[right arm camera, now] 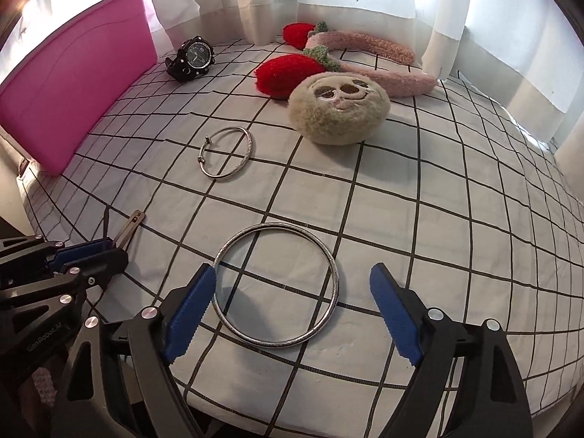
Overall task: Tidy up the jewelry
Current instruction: 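Grasp the large silver ring with the right tool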
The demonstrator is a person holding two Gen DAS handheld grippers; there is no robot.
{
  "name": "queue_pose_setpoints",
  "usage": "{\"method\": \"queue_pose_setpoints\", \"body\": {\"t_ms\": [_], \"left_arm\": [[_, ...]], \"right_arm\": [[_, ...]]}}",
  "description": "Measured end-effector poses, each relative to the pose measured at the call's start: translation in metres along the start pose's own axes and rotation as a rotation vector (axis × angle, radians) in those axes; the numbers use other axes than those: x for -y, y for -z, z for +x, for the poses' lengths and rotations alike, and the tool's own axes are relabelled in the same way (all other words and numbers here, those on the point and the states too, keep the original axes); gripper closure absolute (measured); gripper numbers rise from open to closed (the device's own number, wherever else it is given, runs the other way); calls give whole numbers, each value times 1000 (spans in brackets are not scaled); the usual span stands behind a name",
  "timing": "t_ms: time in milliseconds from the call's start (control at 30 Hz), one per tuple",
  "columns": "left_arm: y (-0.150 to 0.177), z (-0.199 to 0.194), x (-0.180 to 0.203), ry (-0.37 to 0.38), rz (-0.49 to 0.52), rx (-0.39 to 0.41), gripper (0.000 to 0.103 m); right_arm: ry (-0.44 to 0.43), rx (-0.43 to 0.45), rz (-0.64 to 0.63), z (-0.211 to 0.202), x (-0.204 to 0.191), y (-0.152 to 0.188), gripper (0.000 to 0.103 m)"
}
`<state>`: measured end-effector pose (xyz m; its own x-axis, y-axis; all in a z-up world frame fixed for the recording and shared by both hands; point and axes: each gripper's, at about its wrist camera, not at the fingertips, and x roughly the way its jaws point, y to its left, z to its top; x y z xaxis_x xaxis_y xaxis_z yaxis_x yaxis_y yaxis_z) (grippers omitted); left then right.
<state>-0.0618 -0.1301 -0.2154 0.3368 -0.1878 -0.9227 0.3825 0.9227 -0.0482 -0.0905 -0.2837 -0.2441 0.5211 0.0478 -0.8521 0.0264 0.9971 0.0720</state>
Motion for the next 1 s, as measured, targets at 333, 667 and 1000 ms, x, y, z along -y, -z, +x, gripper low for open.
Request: {"method": "queue_pose_setpoints", "body": {"t_ms": [333,667,1000], "left_arm": [[0,0,1,-2,2,1,90],[1,1,6,-33,30,5,89],[1,1,5,-29,27,4,89]], "right_arm": [[53,7,-59,3,-12,3,20],[101,103,-53,6,-9,10,9],[80,42,-94,4,-14,2,31]]}}
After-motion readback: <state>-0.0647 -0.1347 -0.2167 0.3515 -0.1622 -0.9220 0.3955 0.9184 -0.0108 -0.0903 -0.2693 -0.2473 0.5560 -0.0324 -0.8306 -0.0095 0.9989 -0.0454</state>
